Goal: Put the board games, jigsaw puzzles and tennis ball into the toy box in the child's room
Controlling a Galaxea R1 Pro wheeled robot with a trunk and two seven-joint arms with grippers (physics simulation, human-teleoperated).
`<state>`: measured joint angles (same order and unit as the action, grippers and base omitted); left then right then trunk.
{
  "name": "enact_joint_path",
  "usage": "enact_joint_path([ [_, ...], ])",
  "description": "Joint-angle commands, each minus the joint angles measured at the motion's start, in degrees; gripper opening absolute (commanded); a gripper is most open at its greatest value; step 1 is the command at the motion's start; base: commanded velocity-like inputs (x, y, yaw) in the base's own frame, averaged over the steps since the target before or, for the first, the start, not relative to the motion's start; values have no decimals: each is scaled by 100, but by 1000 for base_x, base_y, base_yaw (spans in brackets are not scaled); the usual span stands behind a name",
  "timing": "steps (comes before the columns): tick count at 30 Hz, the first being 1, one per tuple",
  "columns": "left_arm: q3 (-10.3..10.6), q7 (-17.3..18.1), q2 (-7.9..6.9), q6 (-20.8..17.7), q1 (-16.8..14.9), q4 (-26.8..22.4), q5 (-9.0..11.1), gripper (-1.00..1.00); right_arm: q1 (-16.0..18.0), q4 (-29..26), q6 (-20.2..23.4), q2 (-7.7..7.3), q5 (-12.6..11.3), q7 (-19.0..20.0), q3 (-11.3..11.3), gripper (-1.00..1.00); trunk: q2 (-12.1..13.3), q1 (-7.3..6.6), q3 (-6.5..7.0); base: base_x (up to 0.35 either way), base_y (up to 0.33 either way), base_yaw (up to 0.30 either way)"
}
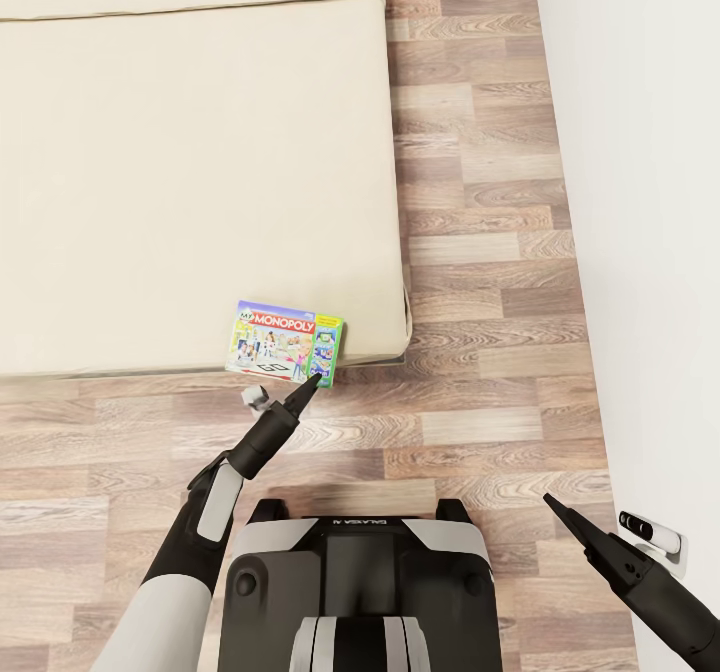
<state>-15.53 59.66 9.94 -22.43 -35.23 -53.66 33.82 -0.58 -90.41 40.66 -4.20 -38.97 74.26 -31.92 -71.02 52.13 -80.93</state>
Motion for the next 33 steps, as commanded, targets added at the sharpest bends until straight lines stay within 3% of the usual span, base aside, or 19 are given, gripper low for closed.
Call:
enact_joint_path([
  [1, -16, 19, 6, -59, -2, 1, 11, 100, -3, -3, 48, -2, -31, -5, 1, 100, -2, 1, -1, 0, 0, 0],
  [33, -8, 19, 6, -77, -1, 4, 6, 100, -3, -3, 48, -2, -31, -8, 1, 100, -2, 1, -1, 18, 0, 0],
])
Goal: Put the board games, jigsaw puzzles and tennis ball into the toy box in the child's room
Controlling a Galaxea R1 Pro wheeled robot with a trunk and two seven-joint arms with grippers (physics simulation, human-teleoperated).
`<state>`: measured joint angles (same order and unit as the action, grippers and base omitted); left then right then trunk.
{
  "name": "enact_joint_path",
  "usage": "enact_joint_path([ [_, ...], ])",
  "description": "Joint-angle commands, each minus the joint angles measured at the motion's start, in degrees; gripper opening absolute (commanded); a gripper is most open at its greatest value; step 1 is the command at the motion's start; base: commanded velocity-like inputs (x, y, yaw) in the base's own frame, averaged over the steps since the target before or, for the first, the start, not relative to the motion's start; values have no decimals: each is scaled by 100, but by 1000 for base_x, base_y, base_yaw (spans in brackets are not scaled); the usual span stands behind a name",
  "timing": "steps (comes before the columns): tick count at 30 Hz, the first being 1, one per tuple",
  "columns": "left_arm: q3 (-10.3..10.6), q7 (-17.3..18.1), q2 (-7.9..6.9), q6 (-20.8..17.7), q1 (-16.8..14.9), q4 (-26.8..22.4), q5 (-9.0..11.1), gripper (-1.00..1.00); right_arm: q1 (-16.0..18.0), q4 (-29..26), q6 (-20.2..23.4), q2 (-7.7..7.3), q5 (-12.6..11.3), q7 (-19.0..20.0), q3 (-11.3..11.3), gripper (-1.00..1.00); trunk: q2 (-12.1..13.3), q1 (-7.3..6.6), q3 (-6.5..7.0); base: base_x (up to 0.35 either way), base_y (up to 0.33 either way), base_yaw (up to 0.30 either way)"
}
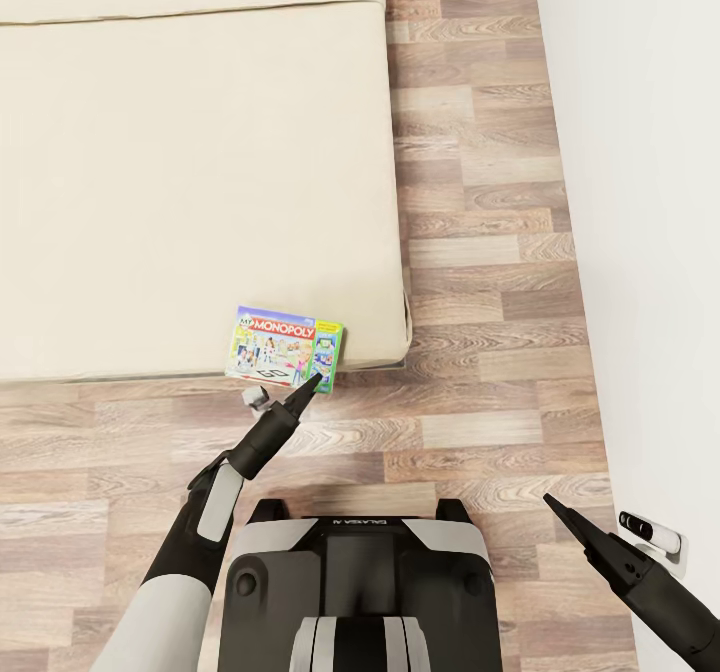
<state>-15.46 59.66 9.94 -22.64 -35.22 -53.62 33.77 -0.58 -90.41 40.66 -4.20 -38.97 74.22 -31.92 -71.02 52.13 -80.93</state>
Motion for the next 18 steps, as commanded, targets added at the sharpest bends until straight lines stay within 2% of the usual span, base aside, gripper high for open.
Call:
enact_joint_path([
  [1, -15, 19, 6, -56, -2, 1, 11, 100, -3, -2, 48, -2, -31, -4, 1, 100, -2, 1, -1, 6, 0, 0],
  [12, -10, 26, 6, -63, -6, -1, 15, 100, -3, -2, 48, -2, -31, -4, 16, 100, -2, 1, -1, 2, 0, 0],
  [18, -10, 27, 6, -65, -8, 0, 12, 100, -3, -2, 48, -2, -25, -4, 107, 100, -2, 1, -1, 0, 0, 0],
])
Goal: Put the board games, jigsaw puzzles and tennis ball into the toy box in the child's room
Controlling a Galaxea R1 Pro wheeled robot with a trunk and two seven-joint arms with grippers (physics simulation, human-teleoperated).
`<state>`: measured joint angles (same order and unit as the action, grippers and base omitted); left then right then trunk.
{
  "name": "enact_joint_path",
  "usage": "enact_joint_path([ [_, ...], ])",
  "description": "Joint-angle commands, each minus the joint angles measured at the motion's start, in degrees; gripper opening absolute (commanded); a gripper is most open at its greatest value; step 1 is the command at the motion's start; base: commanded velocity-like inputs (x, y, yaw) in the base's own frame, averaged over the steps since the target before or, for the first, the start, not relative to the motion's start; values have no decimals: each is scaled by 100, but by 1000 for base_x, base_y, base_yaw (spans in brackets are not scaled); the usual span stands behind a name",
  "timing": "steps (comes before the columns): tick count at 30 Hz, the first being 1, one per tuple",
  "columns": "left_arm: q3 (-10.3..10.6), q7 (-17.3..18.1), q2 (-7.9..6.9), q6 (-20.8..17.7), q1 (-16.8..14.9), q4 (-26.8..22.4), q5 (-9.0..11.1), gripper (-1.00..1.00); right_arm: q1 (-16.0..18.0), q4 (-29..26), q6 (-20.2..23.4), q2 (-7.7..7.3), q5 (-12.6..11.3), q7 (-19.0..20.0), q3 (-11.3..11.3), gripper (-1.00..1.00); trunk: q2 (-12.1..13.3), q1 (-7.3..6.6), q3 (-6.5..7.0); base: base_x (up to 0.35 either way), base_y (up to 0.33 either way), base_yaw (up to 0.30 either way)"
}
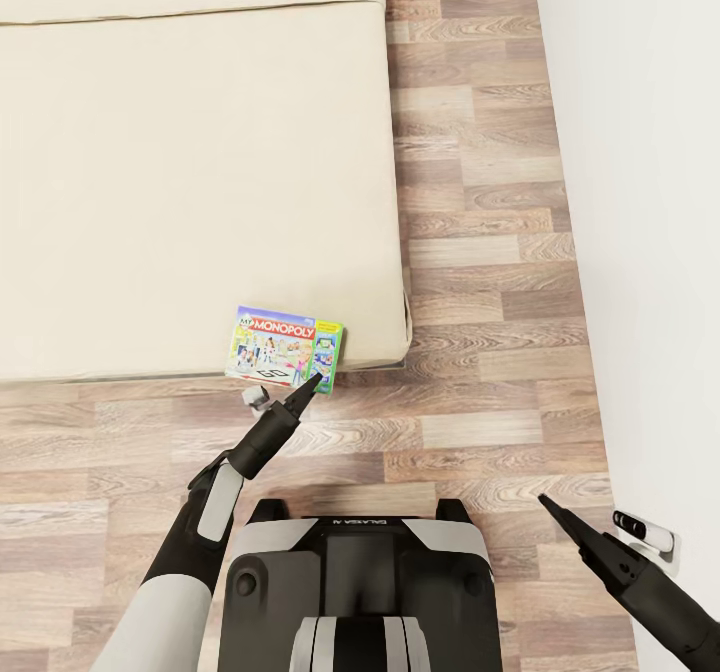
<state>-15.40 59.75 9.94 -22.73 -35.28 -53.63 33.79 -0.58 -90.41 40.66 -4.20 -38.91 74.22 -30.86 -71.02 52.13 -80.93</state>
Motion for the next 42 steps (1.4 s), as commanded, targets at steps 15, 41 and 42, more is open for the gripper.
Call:
enact_joint_path([
  [15, -20, 19, 6, -96, -4, -6, 14, 100, -3, -3, 48, -2, -29, -10, 43, 100, -2, 1, -1, 0, 0, 0],
  [41, -18, 24, 6, -361, -22, -6, 14, -100, -3, -3, 48, -2, -29, -13, 45, 100, -2, 1, -1, 0, 0, 0],
  [42, -17, 25, 6, -365, -24, -6, 14, -100, -3, -3, 48, -2, -29, -13, 45, 100, -2, 1, -1, 0, 0, 0],
])
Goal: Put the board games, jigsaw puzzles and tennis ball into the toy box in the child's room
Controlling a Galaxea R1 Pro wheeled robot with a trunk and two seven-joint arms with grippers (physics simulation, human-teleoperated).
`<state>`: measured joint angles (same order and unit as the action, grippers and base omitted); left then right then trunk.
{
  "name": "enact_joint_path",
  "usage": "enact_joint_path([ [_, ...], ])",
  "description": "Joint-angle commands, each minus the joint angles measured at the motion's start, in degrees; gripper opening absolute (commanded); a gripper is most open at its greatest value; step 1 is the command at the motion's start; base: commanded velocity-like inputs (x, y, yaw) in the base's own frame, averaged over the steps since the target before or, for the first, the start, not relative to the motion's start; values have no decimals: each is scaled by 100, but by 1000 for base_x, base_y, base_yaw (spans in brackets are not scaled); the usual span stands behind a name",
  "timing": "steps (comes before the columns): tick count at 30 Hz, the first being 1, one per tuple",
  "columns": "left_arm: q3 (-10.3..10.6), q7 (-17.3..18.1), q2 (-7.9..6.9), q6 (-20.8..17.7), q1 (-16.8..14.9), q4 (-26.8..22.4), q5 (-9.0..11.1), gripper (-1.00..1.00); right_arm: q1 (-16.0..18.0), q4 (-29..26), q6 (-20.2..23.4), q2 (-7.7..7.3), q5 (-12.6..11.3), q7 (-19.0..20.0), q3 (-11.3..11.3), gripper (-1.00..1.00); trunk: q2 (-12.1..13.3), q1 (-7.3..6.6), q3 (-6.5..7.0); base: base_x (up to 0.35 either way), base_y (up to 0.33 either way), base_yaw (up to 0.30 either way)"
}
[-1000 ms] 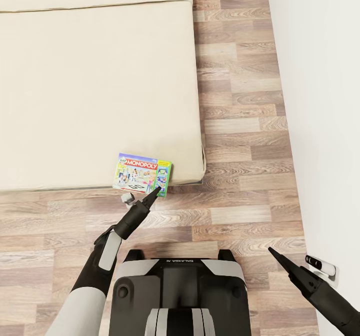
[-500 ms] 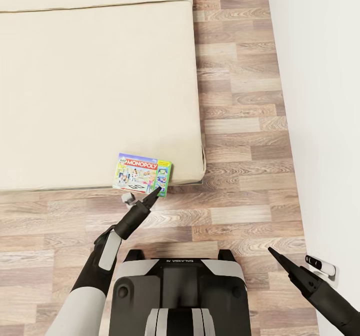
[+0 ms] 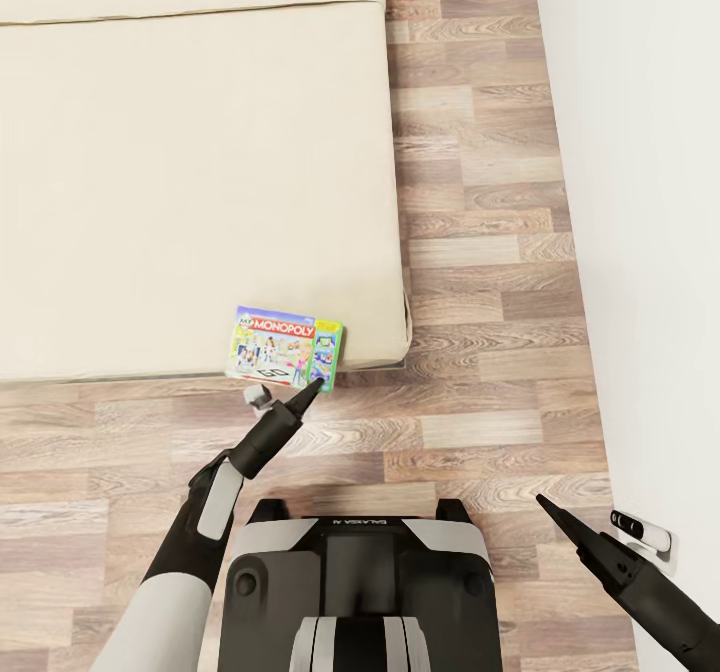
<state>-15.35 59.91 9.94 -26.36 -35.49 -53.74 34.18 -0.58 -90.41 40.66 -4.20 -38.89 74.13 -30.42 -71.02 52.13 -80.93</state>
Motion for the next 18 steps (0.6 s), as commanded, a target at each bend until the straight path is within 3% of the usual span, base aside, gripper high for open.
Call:
enact_joint_path([
  [1, -23, 9, 6, -7, -5, 4, -25, -100, -3, -3, 48, -2, -31, -4, 1, 100, -2, 1, -2, 0, 0, 0],
  [17, -21, 10, 6, -62, -20, 4, -25, -100, -3, -3, 48, -2, -31, 3, 1, 100, -2, 1, -2, 0, 0, 0],
  [18, 18, 175, -103, -502, 25, -551, -32, -100, -3, -3, 48, -2, -31, -4, 4, 100, -2, 1, -2, 0, 0, 0],
])
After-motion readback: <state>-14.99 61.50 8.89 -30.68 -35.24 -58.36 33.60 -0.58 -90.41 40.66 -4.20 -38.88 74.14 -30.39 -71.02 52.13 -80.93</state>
